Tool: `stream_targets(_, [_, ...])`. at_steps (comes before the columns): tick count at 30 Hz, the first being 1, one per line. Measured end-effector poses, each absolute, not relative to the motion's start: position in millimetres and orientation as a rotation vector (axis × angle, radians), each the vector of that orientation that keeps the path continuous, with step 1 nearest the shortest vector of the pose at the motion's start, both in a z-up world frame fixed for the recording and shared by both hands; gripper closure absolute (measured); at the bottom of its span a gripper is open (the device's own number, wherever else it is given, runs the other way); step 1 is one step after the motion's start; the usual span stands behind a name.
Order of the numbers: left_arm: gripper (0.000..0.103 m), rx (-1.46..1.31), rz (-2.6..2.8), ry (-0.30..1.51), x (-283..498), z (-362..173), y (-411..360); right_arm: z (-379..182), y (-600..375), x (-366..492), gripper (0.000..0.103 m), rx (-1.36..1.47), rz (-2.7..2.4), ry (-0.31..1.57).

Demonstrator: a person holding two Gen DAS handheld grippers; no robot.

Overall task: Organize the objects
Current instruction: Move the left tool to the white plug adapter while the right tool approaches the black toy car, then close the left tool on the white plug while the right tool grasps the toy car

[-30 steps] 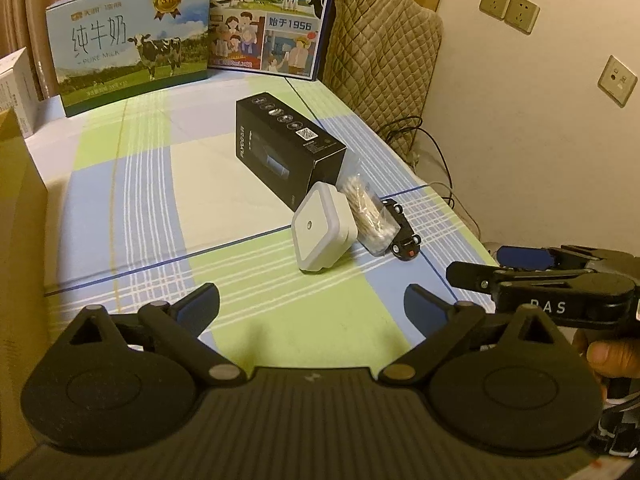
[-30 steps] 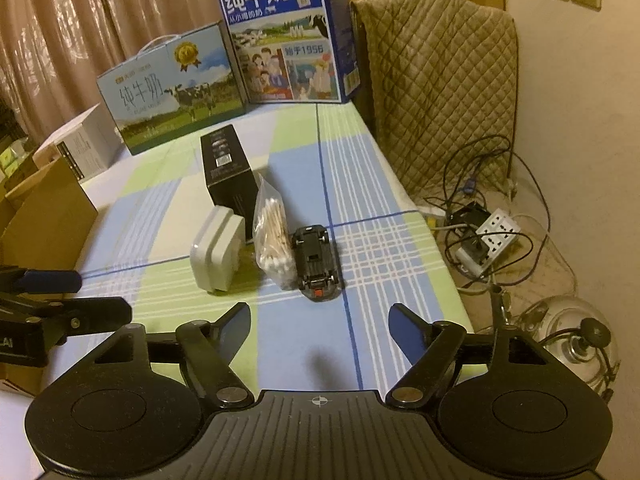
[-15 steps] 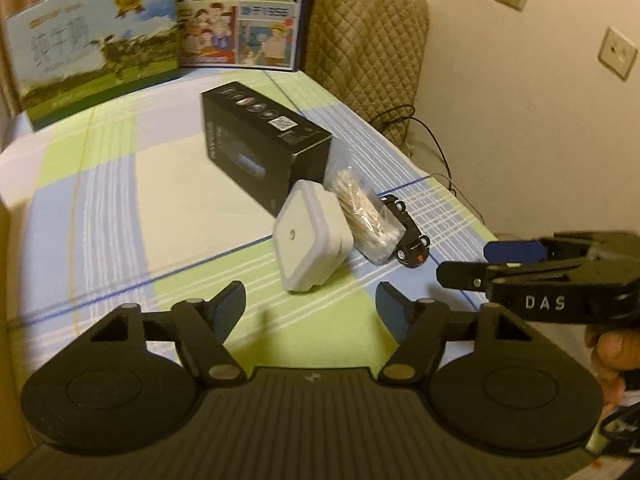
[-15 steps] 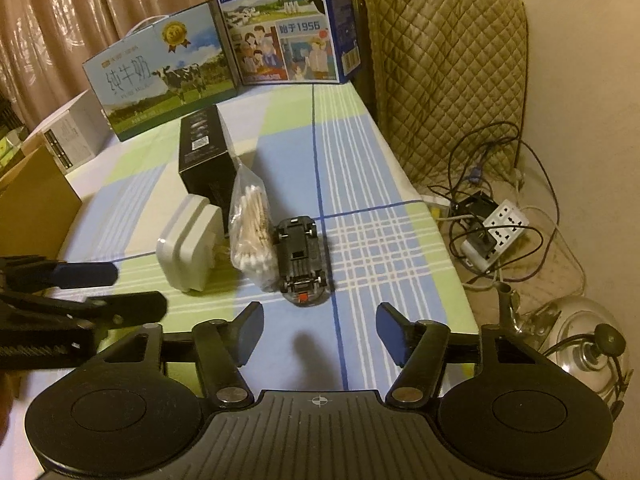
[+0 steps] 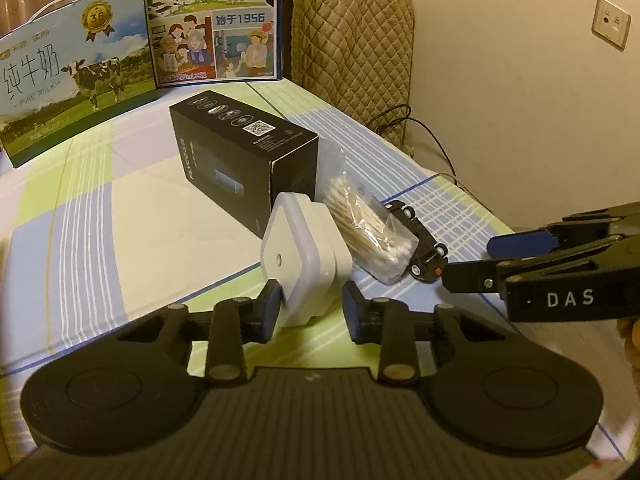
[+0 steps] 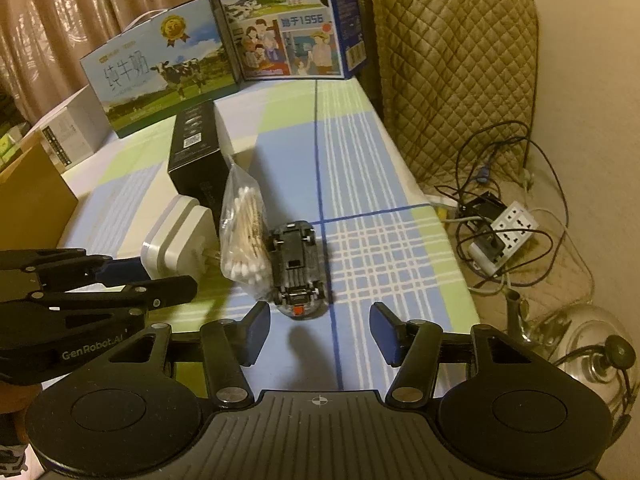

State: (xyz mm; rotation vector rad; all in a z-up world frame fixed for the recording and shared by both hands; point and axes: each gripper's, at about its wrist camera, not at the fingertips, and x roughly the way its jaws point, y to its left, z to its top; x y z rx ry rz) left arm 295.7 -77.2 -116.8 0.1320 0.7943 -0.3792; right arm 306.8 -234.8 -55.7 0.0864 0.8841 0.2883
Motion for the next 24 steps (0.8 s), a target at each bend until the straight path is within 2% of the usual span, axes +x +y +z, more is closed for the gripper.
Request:
stream_targets(2, [0.080,0.124,-0.362,0.790,291.4,-114.7,-72.5,-57.1,-233.2,309.8,0.051,0.085,0.292,0.886])
stream_targets(6, [0.080,0.085,-0.328,0.807,279.2,-111.5,-55.7,-59.7,-230.2,316.6,0.061,0.061,0.287,0.888])
stream_targets(24, [0.080,0.048,-0.299,0.806,259.6,-109.8,-36.7,-71.8,-217.0,342.7,0.062,0.076,0.322,0.863])
